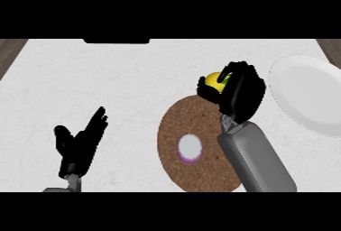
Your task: Pick the lemon from the placemat and place it in the plate
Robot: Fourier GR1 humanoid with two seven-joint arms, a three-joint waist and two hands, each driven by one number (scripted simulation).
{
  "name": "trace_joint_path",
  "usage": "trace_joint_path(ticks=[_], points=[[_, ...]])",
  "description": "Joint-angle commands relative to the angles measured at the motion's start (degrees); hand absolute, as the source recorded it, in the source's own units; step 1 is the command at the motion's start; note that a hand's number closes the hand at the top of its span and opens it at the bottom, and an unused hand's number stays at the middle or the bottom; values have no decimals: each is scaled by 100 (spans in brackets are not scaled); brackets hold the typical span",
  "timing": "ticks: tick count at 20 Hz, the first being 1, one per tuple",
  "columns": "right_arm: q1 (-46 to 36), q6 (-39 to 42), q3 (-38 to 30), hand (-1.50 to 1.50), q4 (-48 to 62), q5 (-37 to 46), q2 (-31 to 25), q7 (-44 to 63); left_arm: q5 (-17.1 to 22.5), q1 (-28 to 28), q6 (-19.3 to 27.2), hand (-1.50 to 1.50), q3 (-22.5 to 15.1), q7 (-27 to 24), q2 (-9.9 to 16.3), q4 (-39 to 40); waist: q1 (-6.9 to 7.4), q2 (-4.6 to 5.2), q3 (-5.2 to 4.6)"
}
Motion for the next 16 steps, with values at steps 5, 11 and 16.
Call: trace_joint_path(ticks=[5,11,16], points=[[395,-1730,-1083,150,-150,-348,-148,-162,-11,112,14,0,-12,71,-82,142,-53,30,-17],[648,-1917,-1733,150,28,-877,-932,-926,-106,560,8,0,-125,-191,-191,4,-23,19,-20],[623,-2589,-2482,150,1120,-2124,-1898,-2038,52,120,-209,0,82,216,90,-24,8,46,-13]])
